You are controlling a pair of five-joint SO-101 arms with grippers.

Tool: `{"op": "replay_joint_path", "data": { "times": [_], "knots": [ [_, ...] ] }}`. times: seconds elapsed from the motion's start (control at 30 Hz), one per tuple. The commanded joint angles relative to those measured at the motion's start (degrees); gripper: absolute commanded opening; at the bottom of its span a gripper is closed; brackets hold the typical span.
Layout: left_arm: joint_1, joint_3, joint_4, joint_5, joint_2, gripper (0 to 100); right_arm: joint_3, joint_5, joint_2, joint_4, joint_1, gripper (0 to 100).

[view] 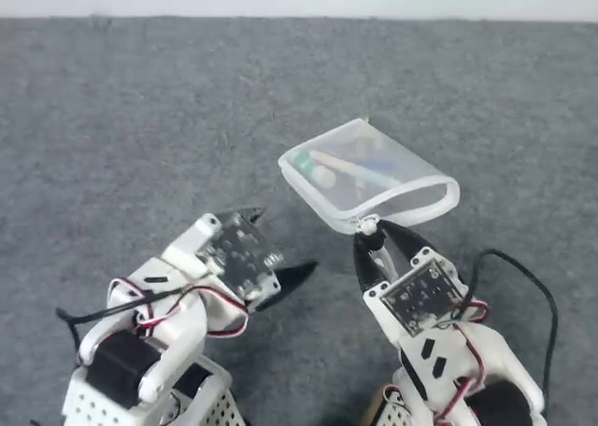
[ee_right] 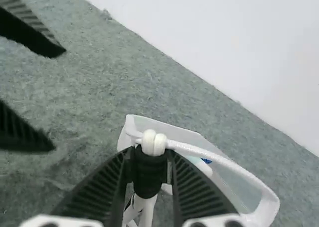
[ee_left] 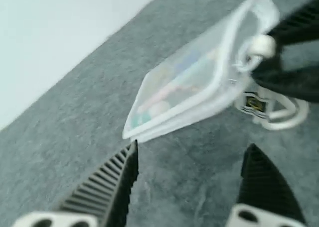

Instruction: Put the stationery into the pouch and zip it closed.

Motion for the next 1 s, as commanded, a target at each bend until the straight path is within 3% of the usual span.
{"op": "replay_joint_path", "data": {
  "times": [0.0,0.23,0.53,0.7,0.97],
  "knots": [
    [3.16,4.35,-4.66,-2.99,-0.62,31,-6.68,0.97,-1.36,1.8,0.31,0.6],
    [3.52,12.26,-16.97,-2.9,-0.62,31,-10.55,4.84,-1.36,7.08,-0.04,0.6],
    [7.12,14.81,-21.36,-2.81,-0.53,31,-11.6,5.36,-1.36,9.01,-0.13,0.6],
    [9.49,20.18,-28.22,-2.81,-0.18,31,-12.13,5.36,-1.36,10.24,-0.22,0.6],
    [10.64,23.52,-36.48,-1.05,-0.53,25,-12.13,5.45,-1.36,11.82,-8.48,0.6]
  ]
}}
